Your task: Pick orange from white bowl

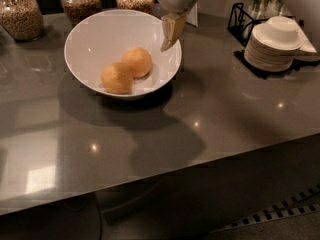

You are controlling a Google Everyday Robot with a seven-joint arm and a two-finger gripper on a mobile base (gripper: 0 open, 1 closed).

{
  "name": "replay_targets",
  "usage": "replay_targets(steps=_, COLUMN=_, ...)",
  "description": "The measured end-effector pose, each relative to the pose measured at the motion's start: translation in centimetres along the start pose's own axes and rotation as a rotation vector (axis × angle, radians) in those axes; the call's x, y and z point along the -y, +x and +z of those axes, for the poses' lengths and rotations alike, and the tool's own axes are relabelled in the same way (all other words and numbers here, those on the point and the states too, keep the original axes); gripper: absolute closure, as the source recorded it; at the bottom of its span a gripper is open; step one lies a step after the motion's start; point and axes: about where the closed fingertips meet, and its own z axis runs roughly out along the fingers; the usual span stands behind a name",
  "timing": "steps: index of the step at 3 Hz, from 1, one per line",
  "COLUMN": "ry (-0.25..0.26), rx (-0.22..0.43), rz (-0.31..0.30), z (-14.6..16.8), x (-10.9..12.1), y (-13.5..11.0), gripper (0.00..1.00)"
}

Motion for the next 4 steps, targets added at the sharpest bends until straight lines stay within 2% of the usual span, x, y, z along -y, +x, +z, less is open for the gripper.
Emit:
replay_targets(steps=1, ry=-0.046, rx=0.02, rz=-0.075, z=2.6, x=0.4, y=0.1, gripper=0.33)
replay_targets(steps=2, ry=-0.097, rx=0.03, rz=-0.125, z=4.7, x=0.2, y=0.2, gripper=0.3)
replay_targets(steps=4, ry=-0.203, rx=0.053, rz=-0.174, z=8.9, x=-0.7, y=0.5, gripper=0.38)
